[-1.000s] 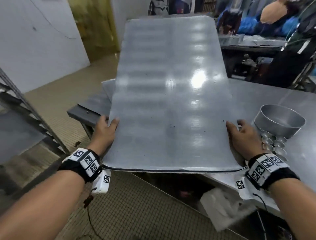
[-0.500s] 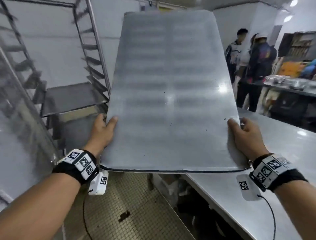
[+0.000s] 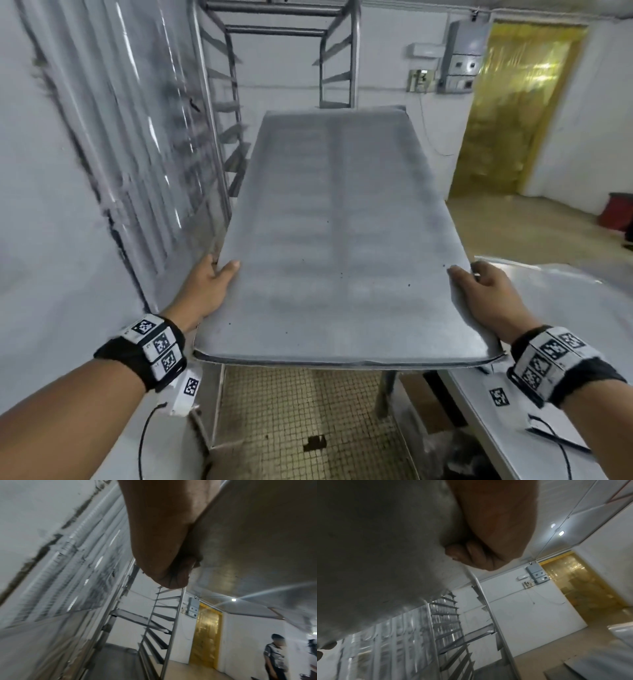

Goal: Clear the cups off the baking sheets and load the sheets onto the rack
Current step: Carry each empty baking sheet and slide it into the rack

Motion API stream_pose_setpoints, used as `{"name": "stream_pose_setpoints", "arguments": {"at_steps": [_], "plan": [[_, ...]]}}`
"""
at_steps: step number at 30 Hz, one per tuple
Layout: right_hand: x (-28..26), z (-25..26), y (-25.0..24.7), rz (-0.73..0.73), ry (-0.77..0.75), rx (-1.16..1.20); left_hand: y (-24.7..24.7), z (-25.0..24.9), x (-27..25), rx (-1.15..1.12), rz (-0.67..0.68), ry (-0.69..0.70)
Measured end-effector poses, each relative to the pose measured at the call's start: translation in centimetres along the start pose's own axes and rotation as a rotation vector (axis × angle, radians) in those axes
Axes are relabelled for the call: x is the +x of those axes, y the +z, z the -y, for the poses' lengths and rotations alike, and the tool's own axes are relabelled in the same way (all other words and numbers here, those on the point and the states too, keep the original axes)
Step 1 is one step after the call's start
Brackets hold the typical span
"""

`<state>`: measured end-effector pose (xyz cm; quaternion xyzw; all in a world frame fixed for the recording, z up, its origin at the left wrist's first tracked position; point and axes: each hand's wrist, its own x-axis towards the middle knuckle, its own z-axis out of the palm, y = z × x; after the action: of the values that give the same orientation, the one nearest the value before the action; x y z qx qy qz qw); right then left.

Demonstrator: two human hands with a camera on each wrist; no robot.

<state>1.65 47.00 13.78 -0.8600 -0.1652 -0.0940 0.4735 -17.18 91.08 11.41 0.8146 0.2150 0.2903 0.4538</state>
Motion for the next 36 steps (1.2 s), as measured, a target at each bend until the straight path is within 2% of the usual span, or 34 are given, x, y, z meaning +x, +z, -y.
{"name": "stream_pose_setpoints", "arguments": {"at_steps": [7, 11, 16, 27, 32, 36], "plan": [[4.5, -1.3, 5.8, 0.223, 0.024, 0.039, -1.0, 2.4, -1.5, 0.065, -0.113, -0.202], [6.6, -1.8, 7.3, 0.316, 0.111, 0.2, -0.8, 3.1, -1.3, 0.053, -0.092, -0.269], [9.1, -3.2, 8.1, 0.368, 0.082, 0.158, -0.3, 3.7, -0.9, 0.077, -0.085, -0.322], [12.7, -5.8, 11.8, 0.389, 0.084, 0.058, 0.6, 7.5, 2.7, 0.186, -0.097, -0.379], [14.9, -5.5, 14.0, 0.354, 0.09, 0.031, 1.4, 7.4, 6.4, 0.139, -0.078, -0.338], [16.8, -5.5, 16.6, 0.338, 0.139, 0.004, 0.9, 9.2, 10.3, 0.073, -0.037, -0.335]]}}
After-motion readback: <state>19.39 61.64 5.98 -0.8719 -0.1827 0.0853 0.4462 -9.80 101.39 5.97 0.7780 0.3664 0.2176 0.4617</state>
